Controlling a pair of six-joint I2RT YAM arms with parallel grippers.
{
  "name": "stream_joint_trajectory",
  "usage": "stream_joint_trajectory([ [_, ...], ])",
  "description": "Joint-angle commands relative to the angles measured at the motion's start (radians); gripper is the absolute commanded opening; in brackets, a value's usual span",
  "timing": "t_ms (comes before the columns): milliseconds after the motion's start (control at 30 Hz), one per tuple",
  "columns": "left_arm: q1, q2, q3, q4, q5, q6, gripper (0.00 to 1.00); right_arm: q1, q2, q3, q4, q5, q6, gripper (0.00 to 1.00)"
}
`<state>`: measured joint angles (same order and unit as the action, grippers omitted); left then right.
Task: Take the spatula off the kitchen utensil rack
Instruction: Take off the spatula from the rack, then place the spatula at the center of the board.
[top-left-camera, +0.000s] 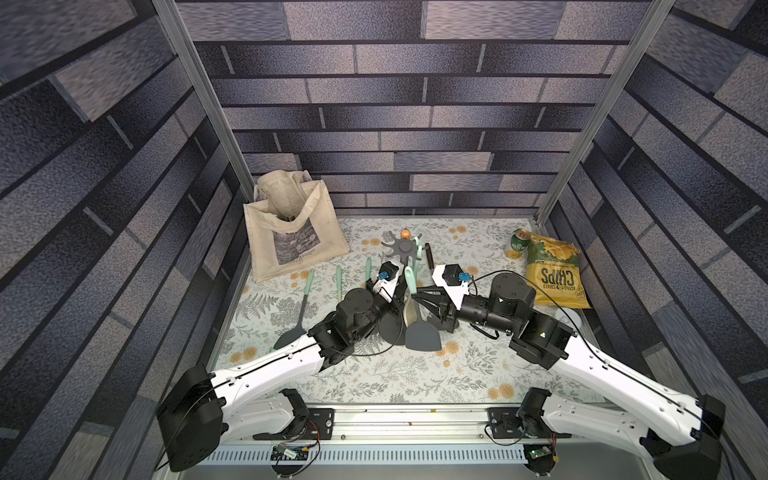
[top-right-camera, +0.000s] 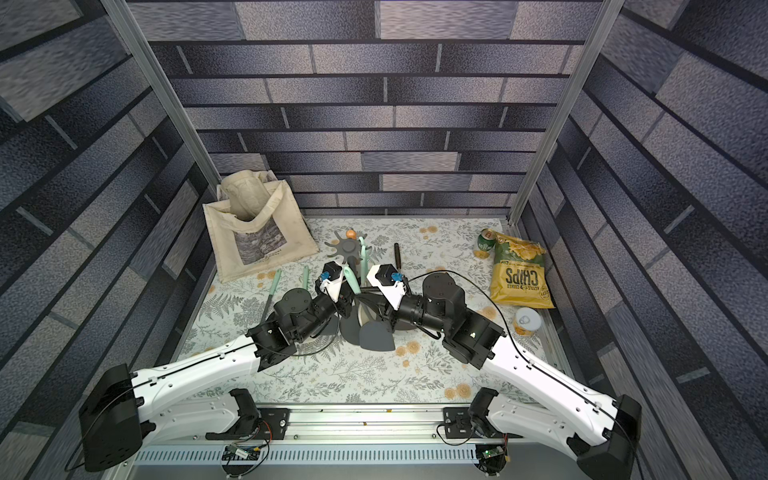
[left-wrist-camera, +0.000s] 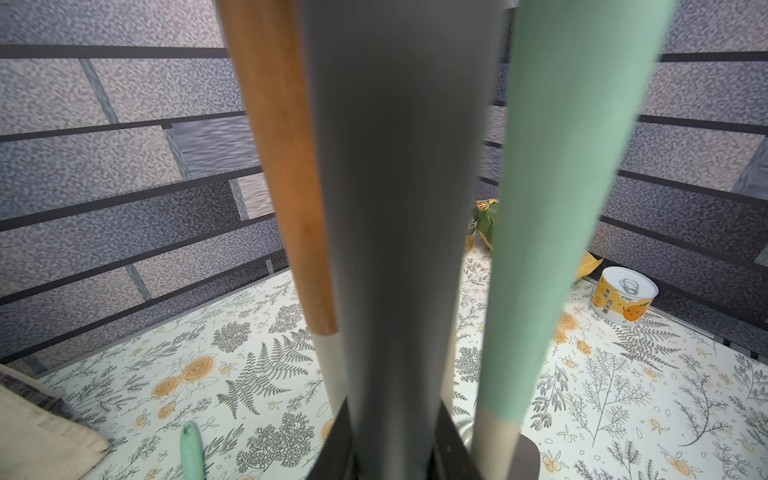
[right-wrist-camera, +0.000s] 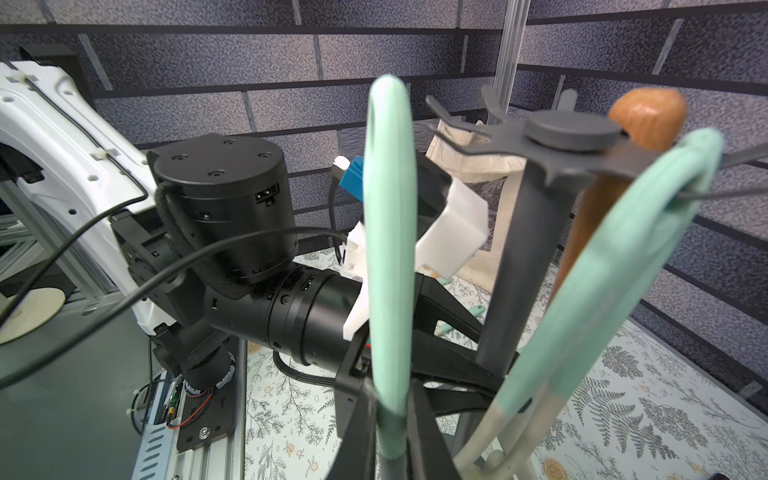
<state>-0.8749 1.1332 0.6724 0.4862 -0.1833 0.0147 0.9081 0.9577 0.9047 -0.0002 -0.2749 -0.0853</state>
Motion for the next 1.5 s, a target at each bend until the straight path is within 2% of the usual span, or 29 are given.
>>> stream_joint_trajectory([
  [0, 0.022, -0.026, 0.007, -0.032, -0.055, 0.055, 0.13, 0.011, -0.024, -0.013, 0.024, -0.039, 0.033, 0.0],
  [500, 0.027, -0.025, 0.0, -0.031, -0.038, 0.068, 0.13, 0.011, -0.062, 0.053, -0.217, -0.023, 0.028, 0.0],
  [667, 0.028, -0.025, -0.001, -0.037, -0.034, 0.071, 0.13, 0.011, -0.054, 0.081, -0.349, 0.036, 0.006, 0.0],
  [1200, 0.031, -0.047, -0.016, -0.041, -0.019, 0.058, 0.13, -0.002, -0.131, 0.067, -0.474, 0.168, 0.003, 0.0],
  [1300, 0.03, -0.047, -0.016, -0.041, -0.009, 0.057, 0.13, -0.059, -0.12, 0.075, -0.507, 0.178, 0.007, 0.0],
  [1467, 0.029, -0.044, -0.013, -0.037, 0.01, 0.052, 0.13, -0.256, -0.048, 0.075, -0.479, -0.002, 0.036, 0.0],
])
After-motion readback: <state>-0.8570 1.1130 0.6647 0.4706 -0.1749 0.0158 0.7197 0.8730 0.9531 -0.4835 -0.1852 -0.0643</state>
